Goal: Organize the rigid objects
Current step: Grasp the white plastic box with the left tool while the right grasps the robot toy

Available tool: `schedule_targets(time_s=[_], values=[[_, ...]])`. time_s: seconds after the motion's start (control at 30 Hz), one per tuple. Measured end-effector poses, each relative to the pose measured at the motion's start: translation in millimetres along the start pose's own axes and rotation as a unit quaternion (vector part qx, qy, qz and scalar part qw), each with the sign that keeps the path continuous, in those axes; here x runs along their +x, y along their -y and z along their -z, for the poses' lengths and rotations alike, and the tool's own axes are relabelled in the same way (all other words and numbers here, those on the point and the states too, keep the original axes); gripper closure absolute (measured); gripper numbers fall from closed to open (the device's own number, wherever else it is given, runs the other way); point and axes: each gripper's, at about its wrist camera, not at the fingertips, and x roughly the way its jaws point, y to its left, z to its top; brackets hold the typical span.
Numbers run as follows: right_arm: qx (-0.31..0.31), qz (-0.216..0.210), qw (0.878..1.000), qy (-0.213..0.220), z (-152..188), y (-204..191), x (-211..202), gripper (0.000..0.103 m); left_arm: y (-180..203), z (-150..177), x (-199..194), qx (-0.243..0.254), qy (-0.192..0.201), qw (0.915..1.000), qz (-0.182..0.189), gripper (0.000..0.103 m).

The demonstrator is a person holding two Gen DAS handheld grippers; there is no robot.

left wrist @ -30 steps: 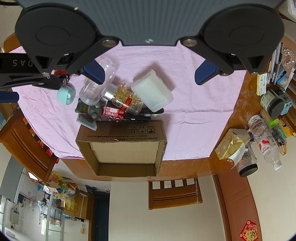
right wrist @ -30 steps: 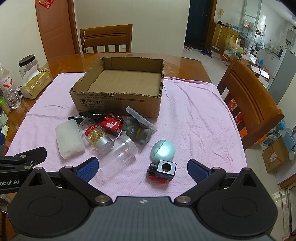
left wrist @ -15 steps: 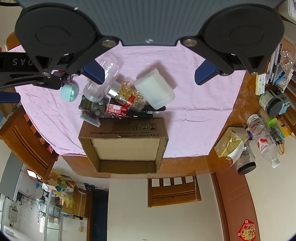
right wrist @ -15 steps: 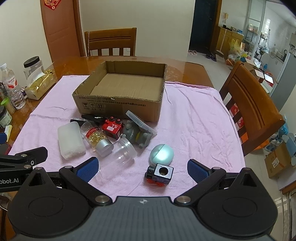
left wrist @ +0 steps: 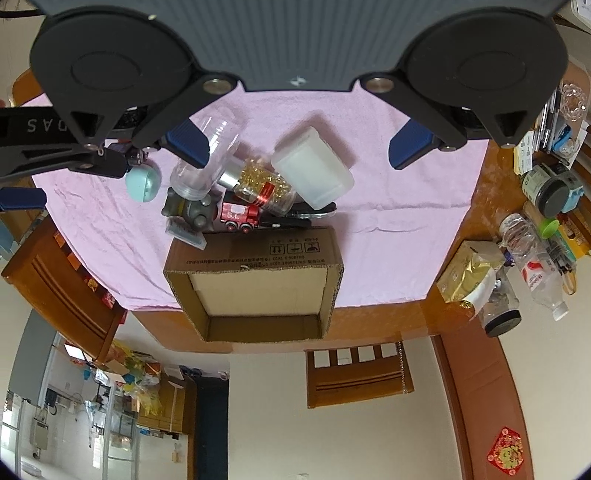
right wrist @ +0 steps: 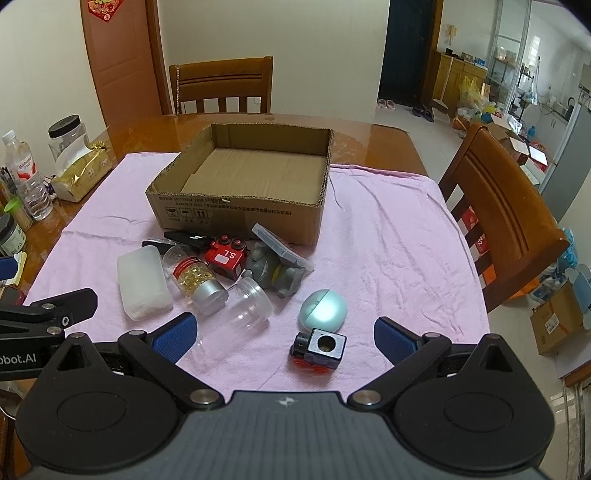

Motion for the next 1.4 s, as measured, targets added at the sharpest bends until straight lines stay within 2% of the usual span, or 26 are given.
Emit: schedule_targets(time_s=[0.47, 0.57, 0.63, 0.73, 0.93, 1.07, 1.17, 1.4], values=[[0.013, 0.009, 1.0, -0.015, 5, -19, 30, 0.0, -24, 4, 39, 0.037, -0.001, 0.998, 0.051, 0.001], [0.016, -0.007, 1.0, -0.006, 9, -20, 37, 0.0, -33, 5, 49, 0.036, 0.002, 0.9964, 0.076, 0.001], [0.02, -0.032, 0.999, 0.003, 15, -17, 41, 0.0, -40, 7, 57, 0.031, 0.0, 0.9949, 0.096, 0.001], [0.021, -0.045, 0.999, -0.002, 25, -14, 52, 0.0, -44, 10, 71, 0.039, -0.004, 0.995, 0.092, 0.001], [0.02, -0.03, 0.999, -0.011, 30, -8, 76, 0.0, -45, 16, 91, 0.095, -0.003, 0.9931, 0.069, 0.001], [0.019, -0.023, 1.0, -0.005, 22, -3, 98, 0.0, -54, 16, 104, 0.09, -0.019, 0.9923, 0.083, 0.001], [0.026, -0.018, 0.999, -0.018, 18, 2, 110, 0.0, -59, 15, 109, 0.085, -0.024, 0.9926, 0.084, 0.001], [0.022, -0.022, 0.999, -0.026, 37, -6, 96, 0.0, -63, 11, 119, 0.097, -0.027, 0.9913, 0.085, 0.001]])
